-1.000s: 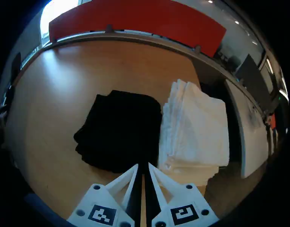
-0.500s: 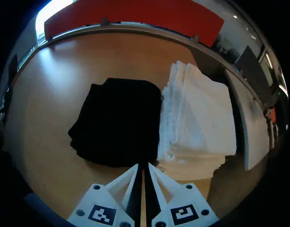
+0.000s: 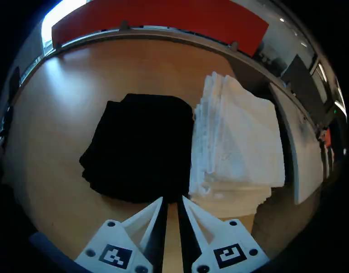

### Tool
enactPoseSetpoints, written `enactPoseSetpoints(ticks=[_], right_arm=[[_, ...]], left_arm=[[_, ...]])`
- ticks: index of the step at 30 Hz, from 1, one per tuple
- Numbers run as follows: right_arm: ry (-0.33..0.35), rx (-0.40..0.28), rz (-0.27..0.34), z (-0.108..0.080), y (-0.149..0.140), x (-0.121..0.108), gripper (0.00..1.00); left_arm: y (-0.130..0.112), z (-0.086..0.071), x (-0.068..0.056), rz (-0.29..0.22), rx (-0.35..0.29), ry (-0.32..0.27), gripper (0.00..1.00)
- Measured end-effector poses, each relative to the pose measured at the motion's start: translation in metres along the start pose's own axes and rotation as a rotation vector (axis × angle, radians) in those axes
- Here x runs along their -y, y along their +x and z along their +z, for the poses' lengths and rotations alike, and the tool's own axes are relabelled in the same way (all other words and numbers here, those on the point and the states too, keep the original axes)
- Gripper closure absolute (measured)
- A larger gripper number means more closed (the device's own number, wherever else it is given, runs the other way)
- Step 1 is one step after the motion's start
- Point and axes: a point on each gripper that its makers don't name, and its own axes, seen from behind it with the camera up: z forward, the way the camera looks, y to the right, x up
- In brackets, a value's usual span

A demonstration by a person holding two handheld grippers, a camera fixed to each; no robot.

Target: Fold towel

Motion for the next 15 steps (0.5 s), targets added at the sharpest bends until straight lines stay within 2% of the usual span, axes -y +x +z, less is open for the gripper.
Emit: enactPoseSetpoints(ticks=[7, 10, 15], right_arm=[[0.007, -0.013, -0.008, -0.005, 0.000, 0.004, 0.58], [0.019, -0.022, -0.010, -0.007, 0.002, 0.009, 0.37], [0.038, -0.045, -0.015, -0.010, 0.007, 0.018, 0.12]], left_arm=[[0.000, 0.000, 0.000, -0.002, -0.001, -0.001, 0.08], [0.000, 0.000, -0.001, -0.001, -0.002, -0.003, 0.08], [0.001, 0.000, -0.001, -0.001, -0.006, -0.004, 0.08]])
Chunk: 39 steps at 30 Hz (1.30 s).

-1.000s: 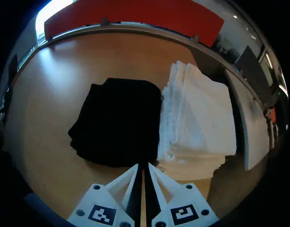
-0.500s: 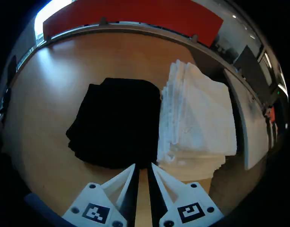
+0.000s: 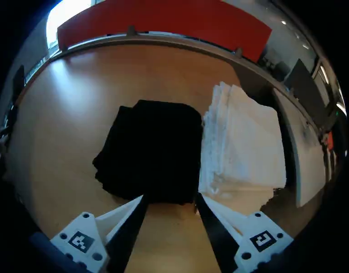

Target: Fold towel

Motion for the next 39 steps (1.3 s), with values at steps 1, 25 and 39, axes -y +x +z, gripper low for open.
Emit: enactPoseSetpoints(ticks=[1, 25, 39], right_arm=[[0.002, -0.003, -0.001, 0.000, 0.001, 0.002, 0.10], [0.013, -0.131, 0.060, -0.009, 0.040, 0.031, 0.10], [-0.032, -0.381, 0.207, -0.030, 0.094, 0.042, 0.10]], left_arm=[[0.000, 0.000, 0.000, 0.000, -0.001, 0.000, 0.08], [0.002, -0.004, 0.007, -0.027, -0.017, 0.011, 0.08], [0.002, -0.004, 0.007, -0.044, -0.020, 0.015, 0.08]])
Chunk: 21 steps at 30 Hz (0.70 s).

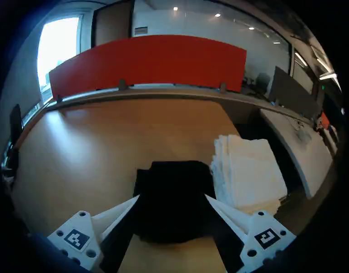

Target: Fold towel

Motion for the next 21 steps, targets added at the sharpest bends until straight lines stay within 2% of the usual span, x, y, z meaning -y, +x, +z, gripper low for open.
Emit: enactPoseSetpoints(ticks=[5, 11, 21], right_arm=[[-0.023, -0.091, 0.040, -0.002, 0.019, 0.002, 0.08], [-0.032, -0.138, 0.082, -0.001, 0.029, 0.004, 0.07], [-0.060, -0.258, 0.103, -0.011, 0.064, 0.008, 0.07]], left_arm=[[0.000, 0.000, -0.001, 0.000, -0.001, -0.002, 0.08], [0.001, -0.001, -0.001, -0.001, 0.000, -0.002, 0.07], [0.003, 0.000, 0.001, -0.017, -0.004, 0.000, 0.08]])
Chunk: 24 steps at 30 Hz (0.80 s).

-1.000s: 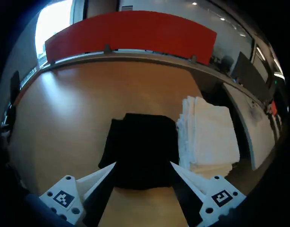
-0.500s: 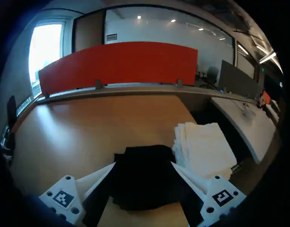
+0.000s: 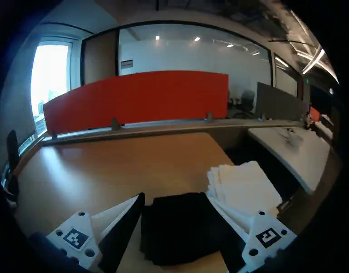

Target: Fold towel

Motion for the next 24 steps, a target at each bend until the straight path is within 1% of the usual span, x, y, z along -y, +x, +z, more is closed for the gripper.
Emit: enactPoseSetpoints(ticks=[3, 6, 9, 14, 24], right_arm=[[-0.001, -0.063, -0.003, -0.003, 0.020, 0.005, 0.06], [0.008, -0.137, -0.020, -0.006, 0.040, 0.012, 0.04], [0.010, -0.184, -0.026, -0.009, 0.055, 0.016, 0.00], [0.021, -0.207, -0.019, -0.008, 0.064, 0.024, 0.00], [0.039, -0.217, -0.037, -0.008, 0.071, 0.040, 0.00]], left_arm=[[0.000, 0.000, 0.000, -0.004, 0.000, -0.001, 0.08], [0.001, 0.001, 0.000, -0.007, -0.001, -0.001, 0.08], [0.002, 0.001, 0.000, -0.010, -0.003, -0.001, 0.08], [0.005, 0.002, 0.000, -0.014, -0.010, -0.001, 0.08], [0.012, 0.004, 0.004, -0.023, -0.029, 0.005, 0.07]])
